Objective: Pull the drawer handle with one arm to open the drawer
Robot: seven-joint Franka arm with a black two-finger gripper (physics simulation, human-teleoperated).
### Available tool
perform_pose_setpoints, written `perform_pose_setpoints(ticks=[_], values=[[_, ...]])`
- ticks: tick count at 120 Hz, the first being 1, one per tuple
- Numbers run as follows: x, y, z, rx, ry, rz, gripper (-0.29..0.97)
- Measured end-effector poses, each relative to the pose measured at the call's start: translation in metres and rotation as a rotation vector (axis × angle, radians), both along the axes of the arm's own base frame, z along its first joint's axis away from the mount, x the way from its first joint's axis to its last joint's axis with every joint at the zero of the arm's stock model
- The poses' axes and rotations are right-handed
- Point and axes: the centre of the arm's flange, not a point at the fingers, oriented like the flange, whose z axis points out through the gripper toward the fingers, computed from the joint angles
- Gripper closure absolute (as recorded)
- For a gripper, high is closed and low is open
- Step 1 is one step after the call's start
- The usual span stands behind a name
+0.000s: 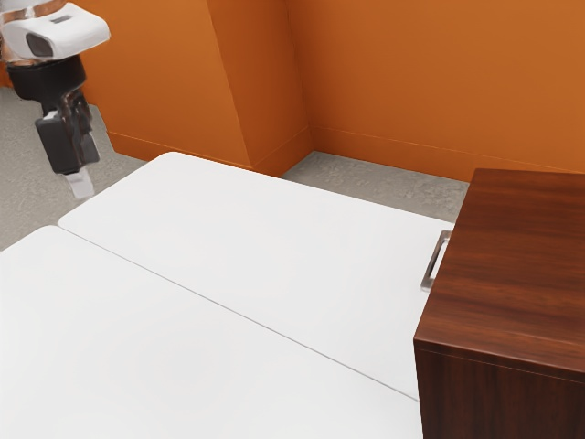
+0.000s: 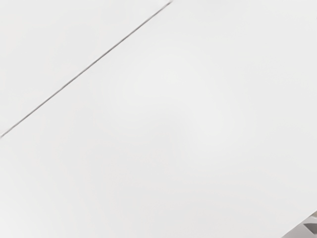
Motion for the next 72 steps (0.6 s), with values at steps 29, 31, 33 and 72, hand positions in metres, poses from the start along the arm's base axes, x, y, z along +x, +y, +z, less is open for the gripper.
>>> perform_pose_setpoints(ticks=[29,31,33,72], values=[[-0.001,0.022,0.029,0.006,-0.157,-0.241,0.0],[-0.004,0.024,0.036,0.01,-0.178,-0.253,0.0],[-0.005,0.025,0.041,0.013,-0.192,-0.269,0.0],[0.098,-0.039,-0.037,-0.024,-0.094,-0.883,0.0]])
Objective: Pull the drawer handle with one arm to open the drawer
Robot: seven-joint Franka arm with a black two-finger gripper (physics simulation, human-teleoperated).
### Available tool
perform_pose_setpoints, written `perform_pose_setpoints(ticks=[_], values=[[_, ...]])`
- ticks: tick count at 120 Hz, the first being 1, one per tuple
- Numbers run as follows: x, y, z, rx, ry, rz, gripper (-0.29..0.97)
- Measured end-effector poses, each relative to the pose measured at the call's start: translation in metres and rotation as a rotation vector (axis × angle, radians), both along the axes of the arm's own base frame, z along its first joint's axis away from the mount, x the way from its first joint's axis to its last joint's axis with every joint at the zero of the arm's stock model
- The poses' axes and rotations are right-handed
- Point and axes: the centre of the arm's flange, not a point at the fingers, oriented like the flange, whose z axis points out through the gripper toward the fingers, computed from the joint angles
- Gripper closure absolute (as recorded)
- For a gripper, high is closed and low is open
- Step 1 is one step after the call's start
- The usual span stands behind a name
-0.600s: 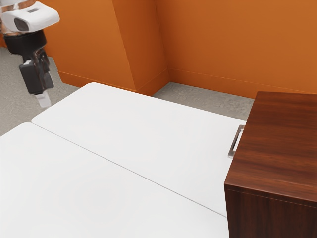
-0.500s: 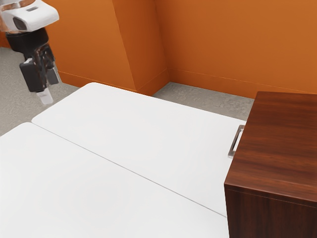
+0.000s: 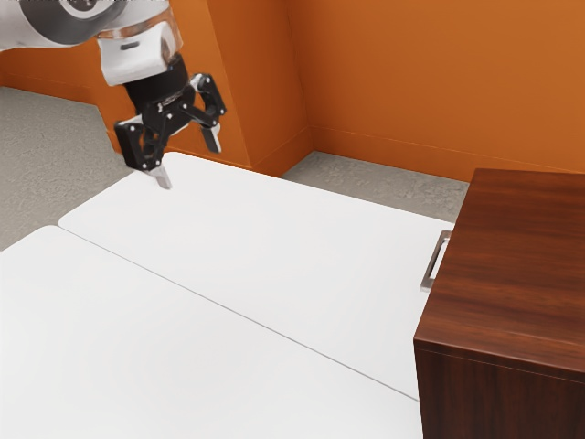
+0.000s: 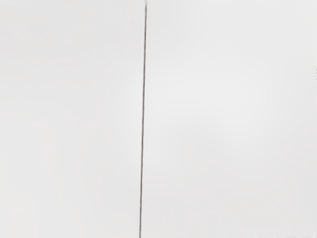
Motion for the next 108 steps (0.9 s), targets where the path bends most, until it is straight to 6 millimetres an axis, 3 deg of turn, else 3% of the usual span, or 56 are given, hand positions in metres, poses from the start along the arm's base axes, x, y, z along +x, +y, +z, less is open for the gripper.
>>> perform_pose_setpoints(ticks=[23,33,50,62,79,96,108], values=[[0.007,-0.022,-0.005,-0.009,-0.012,-0.296,0.0],[0.003,-0.023,-0.019,-0.014,-0.011,-0.395,0.0],[0.014,-0.027,-0.055,-0.037,-0.009,-0.538,0.0],[0.022,-0.03,-0.069,-0.041,-0.039,-0.631,0.0],[0.04,-0.065,-0.08,-0.036,-0.112,-0.81,0.0],[0.062,-0.104,-0.104,-0.042,-0.146,-0.968,0.0],[0.075,-0.112,-0.116,-0.04,-0.182,-1.039,0.0]])
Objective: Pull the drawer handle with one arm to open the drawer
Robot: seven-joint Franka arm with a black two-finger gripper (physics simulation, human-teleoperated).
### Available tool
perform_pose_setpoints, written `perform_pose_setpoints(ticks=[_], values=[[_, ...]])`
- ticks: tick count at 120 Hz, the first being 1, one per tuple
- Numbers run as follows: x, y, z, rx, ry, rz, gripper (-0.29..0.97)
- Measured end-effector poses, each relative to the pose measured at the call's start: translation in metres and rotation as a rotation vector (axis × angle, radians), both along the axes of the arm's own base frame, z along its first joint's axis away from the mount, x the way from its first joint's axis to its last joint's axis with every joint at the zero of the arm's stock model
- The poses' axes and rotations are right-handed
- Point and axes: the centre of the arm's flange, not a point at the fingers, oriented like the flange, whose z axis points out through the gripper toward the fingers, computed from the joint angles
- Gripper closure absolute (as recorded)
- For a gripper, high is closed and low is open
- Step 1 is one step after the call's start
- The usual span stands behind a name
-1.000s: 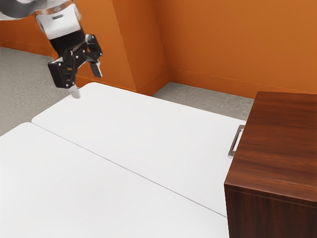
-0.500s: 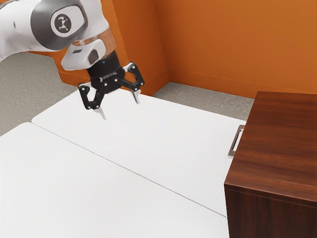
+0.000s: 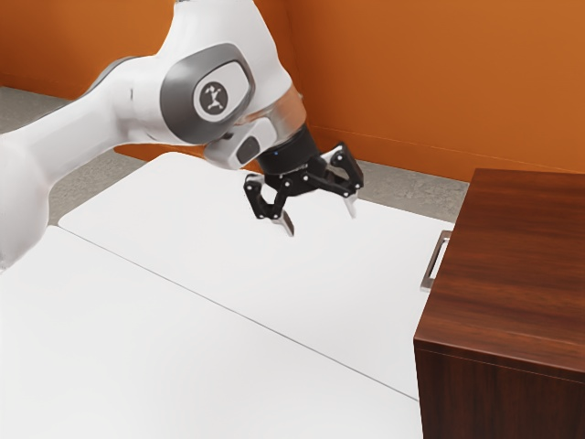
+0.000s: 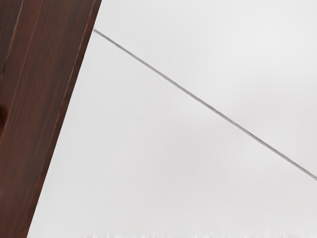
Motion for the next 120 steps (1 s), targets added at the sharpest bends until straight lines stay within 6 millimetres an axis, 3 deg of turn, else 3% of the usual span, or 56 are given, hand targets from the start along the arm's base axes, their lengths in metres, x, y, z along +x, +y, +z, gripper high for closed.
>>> perform_pose_setpoints(ticks=[48,94,120], values=[[0.008,-0.057,-0.019,-0.003,-0.116,-0.27,0.0],[-0.001,-0.082,-0.022,0.005,-0.178,-0.4,0.0],[0.009,-0.081,-0.036,-0.031,-0.192,-0.411,0.15]])
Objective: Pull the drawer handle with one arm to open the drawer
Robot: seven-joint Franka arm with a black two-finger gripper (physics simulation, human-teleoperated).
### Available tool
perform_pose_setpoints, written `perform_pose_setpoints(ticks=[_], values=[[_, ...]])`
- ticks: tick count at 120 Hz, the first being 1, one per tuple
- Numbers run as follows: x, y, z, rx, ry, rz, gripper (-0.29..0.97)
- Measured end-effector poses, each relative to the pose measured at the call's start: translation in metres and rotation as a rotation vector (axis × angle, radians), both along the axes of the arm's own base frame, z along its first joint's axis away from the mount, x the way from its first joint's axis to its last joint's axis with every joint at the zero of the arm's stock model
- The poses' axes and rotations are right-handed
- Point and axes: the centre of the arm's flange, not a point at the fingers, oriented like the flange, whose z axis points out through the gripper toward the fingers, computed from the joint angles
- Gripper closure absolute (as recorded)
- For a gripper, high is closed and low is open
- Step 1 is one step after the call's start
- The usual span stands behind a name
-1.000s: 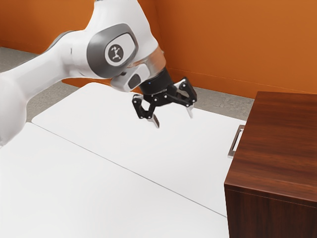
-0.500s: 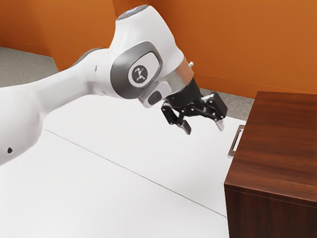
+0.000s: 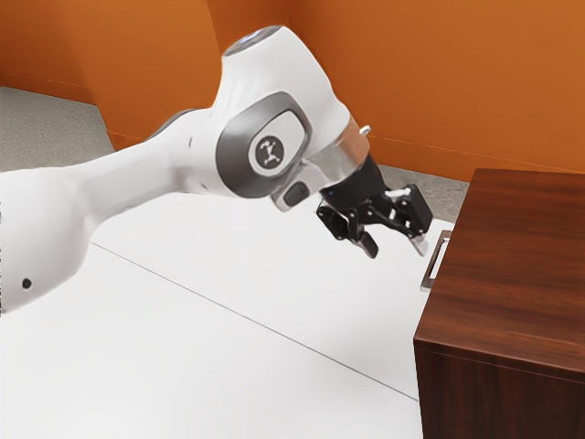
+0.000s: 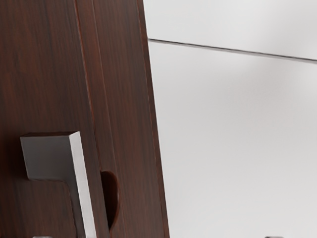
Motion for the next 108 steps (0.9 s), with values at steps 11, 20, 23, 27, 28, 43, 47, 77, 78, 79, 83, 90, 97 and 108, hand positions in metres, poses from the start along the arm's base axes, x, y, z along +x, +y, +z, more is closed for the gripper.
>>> perform_pose_setpoints(ticks=[11,20,23,27,28,43,47,77,78,79,83,90,97,108], values=[[0.003,-0.003,-0.005,-0.009,-0.005,-0.012,0.2],[0.005,-0.01,-0.008,-0.015,-0.011,-0.026,0.22],[0.005,-0.012,-0.01,-0.017,-0.012,-0.027,0.23],[0.007,-0.012,-0.011,-0.019,-0.015,-0.026,0.24],[0.007,-0.012,-0.011,-0.019,-0.016,-0.026,0.24],[0.011,-0.008,-0.016,-0.021,-0.022,-0.014,0.25],[0.012,-0.008,-0.016,-0.021,-0.025,-0.013,0.26],[0.003,-0.015,-0.028,-0.013,-0.007,-0.026,0.26],[0.002,-0.015,-0.028,-0.013,-0.007,-0.026,0.26],[0.002,-0.014,-0.028,-0.013,-0.007,-0.025,0.26],[0.003,-0.011,-0.029,-0.012,-0.006,-0.021,0.27],[0.004,-0.001,-0.033,-0.011,0.0,-0.004,0.27],[0.005,0.011,-0.036,-0.009,0.008,0.015,0.26],[-0.003,0.029,-0.032,-0.006,0.007,0.041,0.29]])
